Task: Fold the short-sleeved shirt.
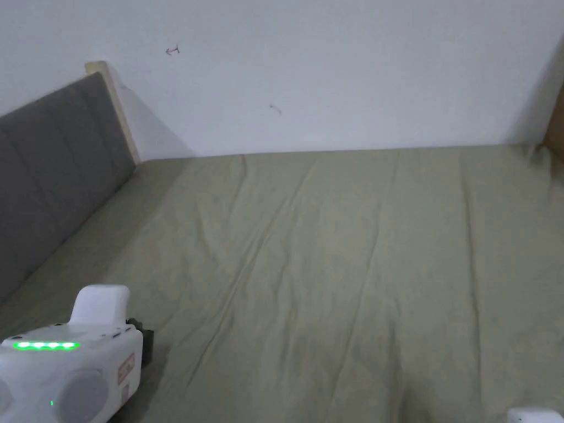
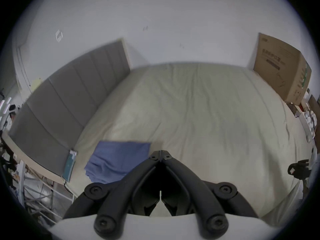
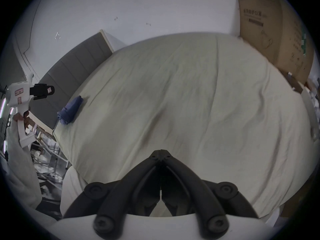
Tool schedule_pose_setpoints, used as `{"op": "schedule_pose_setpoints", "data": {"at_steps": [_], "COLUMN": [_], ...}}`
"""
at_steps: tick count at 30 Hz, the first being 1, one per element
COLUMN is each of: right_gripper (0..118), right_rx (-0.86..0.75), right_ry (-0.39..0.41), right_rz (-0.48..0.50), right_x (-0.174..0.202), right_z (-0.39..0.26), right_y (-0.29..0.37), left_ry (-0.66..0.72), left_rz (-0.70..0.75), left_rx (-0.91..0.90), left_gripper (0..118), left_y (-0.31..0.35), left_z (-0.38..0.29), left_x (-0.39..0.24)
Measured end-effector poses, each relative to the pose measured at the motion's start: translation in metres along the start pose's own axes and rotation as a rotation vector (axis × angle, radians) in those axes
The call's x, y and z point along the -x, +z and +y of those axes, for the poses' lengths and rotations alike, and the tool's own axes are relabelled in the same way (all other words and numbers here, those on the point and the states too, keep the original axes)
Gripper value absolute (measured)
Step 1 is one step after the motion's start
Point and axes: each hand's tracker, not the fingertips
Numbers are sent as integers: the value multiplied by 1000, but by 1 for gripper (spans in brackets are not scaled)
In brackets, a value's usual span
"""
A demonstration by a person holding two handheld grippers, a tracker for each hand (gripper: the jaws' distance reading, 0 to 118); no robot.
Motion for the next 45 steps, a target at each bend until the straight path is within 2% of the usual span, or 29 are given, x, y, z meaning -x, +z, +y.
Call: {"op": "schedule_pose_setpoints", "data": {"at_steps": [3,5,8,11,12,14,17,19,21,24,28,32,35,42,43,44,45], "right_gripper": [0,0,0,0,0,0,0,0,0,0,0,0,0,0,1,12,33], "right_rx": [-143,-281,-404,-512,-542,-606,-678,-727,-788,-808,-799,-790,-810,-796,-794,-792,-786], "right_ry": [25,58,121,121,133,174,151,126,133,160,102,110,68,71,77,86,92], "right_rz": [-50,-132,-267,-272,-285,-318,-303,-333,-343,-369,-332,-346,-317,-340,-338,-341,-342], "right_x": [0,6,20,26,29,35,41,45,46,48,43,40,33,31,31,32,32], "right_z": [12,20,31,36,38,42,47,44,44,47,43,43,43,44,44,45,45], "right_y": [36,65,101,124,129,141,158,167,170,171,167,165,166,167,167,167,167], "left_ry": [24,38,51,132,138,165,166,142,154,144,120,98,103,44,50,55,59], "left_rz": [-19,-56,-38,-29,-11,-67,-85,-61,-75,-104,-106,-87,-78,-45,-42,-45,-46], "left_rx": [-111,-202,-303,-409,-421,-458,-484,-510,-533,-524,-539,-564,-575,-565,-562,-559,-556], "left_gripper": [0,0,0,0,0,0,0,0,0,0,0,0,0,0,1,11,33], "left_y": [38,63,94,120,128,142,158,166,171,172,173,176,175,171,171,171,171], "left_z": [5,5,2,-2,-2,-1,-4,-6,-13,-15,-16,-13,-12,-14,-13,-13,-12], "left_x": [-41,-67,-102,-125,-132,-141,-148,-155,-156,-160,-168,-175,-174,-185,-185,-185,-185]}}
